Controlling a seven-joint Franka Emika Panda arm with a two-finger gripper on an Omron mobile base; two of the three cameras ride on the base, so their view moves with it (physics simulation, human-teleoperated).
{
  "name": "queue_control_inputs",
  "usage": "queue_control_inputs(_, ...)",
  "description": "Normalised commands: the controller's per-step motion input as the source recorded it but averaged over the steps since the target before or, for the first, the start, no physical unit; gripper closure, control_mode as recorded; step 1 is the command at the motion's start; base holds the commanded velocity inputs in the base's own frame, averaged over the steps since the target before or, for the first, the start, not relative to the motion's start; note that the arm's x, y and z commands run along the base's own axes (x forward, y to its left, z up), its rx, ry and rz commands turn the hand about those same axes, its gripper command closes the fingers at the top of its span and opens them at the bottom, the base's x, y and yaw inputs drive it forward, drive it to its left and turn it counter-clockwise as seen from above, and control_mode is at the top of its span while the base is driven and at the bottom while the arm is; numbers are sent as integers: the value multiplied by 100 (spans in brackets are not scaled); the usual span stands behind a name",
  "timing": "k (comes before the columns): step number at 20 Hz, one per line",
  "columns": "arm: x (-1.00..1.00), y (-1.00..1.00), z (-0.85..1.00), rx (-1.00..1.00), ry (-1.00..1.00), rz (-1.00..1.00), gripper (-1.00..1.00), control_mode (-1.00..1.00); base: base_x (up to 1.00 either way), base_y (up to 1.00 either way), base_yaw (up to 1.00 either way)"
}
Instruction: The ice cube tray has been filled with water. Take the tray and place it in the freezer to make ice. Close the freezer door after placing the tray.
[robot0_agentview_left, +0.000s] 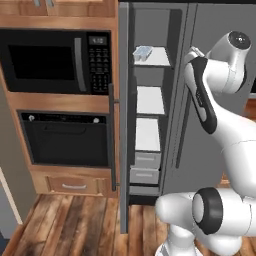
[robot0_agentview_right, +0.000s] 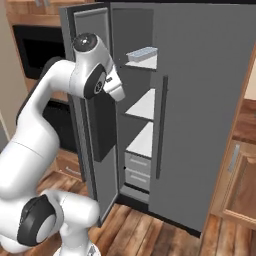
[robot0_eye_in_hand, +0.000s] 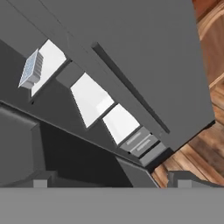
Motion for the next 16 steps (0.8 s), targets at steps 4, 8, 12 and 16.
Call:
queue_control_inputs(4,0,0,0,0,0,0,-100,100,-28,43,-13)
queue_control_inputs(8,0,0,0,0,0,0,-100,100,0,40,-18)
queue_control_inputs(12,0,0,0,0,0,0,-100,100,10,42,-18)
queue_control_inputs(16,0,0,0,0,0,0,-100,100,24,39,-19)
